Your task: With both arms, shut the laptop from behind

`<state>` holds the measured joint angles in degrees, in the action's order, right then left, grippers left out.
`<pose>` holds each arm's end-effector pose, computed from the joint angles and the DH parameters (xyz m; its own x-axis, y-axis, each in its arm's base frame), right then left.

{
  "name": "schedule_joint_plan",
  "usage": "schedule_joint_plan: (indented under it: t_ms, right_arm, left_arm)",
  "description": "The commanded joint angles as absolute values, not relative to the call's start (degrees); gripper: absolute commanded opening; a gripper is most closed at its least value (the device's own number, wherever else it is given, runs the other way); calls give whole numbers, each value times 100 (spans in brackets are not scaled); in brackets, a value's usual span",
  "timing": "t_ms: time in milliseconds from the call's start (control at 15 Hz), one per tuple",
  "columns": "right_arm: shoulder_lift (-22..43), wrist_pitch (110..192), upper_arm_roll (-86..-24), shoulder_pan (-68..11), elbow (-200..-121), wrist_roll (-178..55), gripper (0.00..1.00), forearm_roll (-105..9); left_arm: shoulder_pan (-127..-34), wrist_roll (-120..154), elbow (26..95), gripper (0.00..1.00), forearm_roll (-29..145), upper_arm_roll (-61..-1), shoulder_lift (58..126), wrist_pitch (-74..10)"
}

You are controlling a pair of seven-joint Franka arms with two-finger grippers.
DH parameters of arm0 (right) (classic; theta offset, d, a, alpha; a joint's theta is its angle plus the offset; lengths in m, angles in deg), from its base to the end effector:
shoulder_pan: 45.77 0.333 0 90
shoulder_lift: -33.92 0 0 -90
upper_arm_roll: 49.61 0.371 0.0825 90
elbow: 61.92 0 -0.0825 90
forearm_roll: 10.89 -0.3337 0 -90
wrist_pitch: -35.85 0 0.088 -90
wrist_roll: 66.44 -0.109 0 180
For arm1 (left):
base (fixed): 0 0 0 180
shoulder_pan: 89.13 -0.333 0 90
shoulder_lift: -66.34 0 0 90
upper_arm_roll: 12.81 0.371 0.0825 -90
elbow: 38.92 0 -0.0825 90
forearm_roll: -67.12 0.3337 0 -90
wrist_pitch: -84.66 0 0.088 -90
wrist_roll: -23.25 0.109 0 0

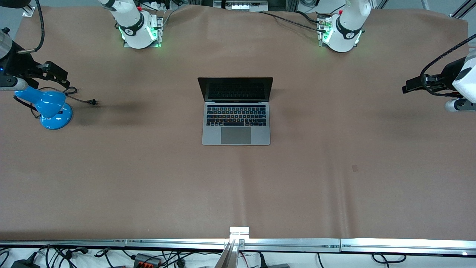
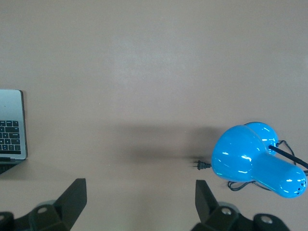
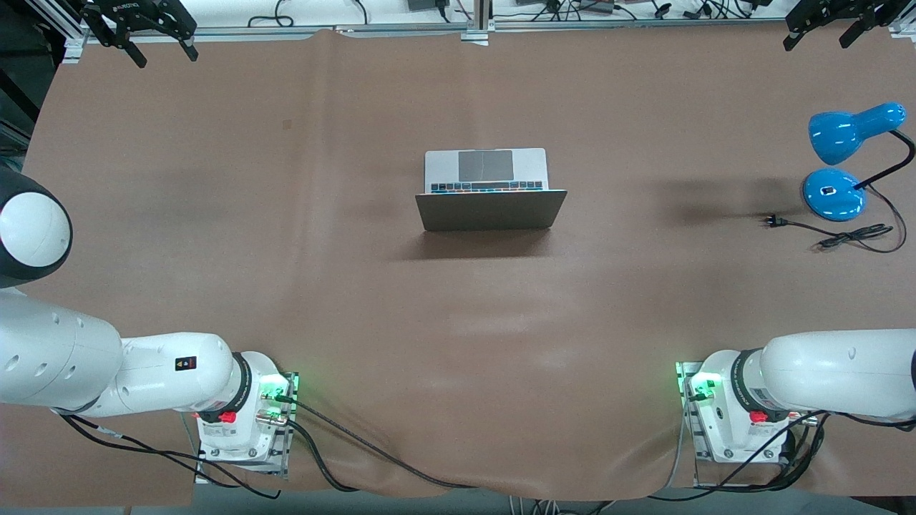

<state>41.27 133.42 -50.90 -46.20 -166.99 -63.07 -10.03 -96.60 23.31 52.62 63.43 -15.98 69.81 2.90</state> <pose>0.4636 -0.0162 0.6392 0.9995 0.0310 -0.0034 0.0310 -0.9994 0.0118 0.5042 0.0312 0.6254 0.9715 0.0621 -0.2287 0.0795 -0.9945 0.0677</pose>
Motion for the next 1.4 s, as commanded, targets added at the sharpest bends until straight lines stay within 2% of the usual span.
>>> schedule_joint_plan:
  t_ms: [0, 200, 267, 333, 400, 467, 533, 667, 733, 1133, 1333]
  right_arm:
    - [4262, 13367, -5014, -4682, -16810, -6389, 100, -1045]
    - [4236, 13333, -5005, -4674, -16757, -6380, 100, -1027]
    - [4227, 13332, -5005, -4674, -16766, -6380, 100, -1027]
    - [4209, 13332, -5005, -4674, -16757, -6371, 87, -1001]
    - [4218, 13324, -4996, -4674, -16766, -6380, 55, -1001]
    - [4201, 13323, -4996, -4674, -16757, -6380, 44, -1001]
    - [4192, 13315, -4987, -4665, -16757, -6371, 26, -1001]
    - [4157, 13315, -4978, -4665, -16757, -6345, 4, -1001]
    - [4157, 13306, -4970, -4656, -16757, -6380, 0, -1001]
    - [4060, 13201, -4943, -4647, -16748, -6292, 0, -1062]
    - [3920, 13052, -4943, -4323, -16783, -6362, 0, -1324]
  left_arm:
    - [-9713, 2360, 5143, 100, 6255, -1624, 7021, 380]
    - [-9722, 2360, 5143, 100, 6255, -1624, 7021, 372]
    - [-9731, 2360, 5135, 67, 6281, -1624, 7021, 372]
    - [-9705, 2325, 5152, 33, 6307, -1624, 7021, 346]
    - [-9713, 2377, 5144, 14, 6316, -1624, 7003, 389]
    - [-9705, 2334, 5152, 1, 6316, -1632, 6977, 415]
    - [-9705, 2273, 5161, 1, 6308, -1641, 6977, 372]
    - [-9722, 2255, 5161, 1, 6307, -1633, 7003, 345]
    - [-9722, 2237, 5187, 1, 6316, -1632, 6994, 363]
    - [-9687, 2334, 5205, 1, 6404, -1641, 7038, 459]
    - [-9678, 2404, 5214, 1, 6378, -1650, 7100, 635]
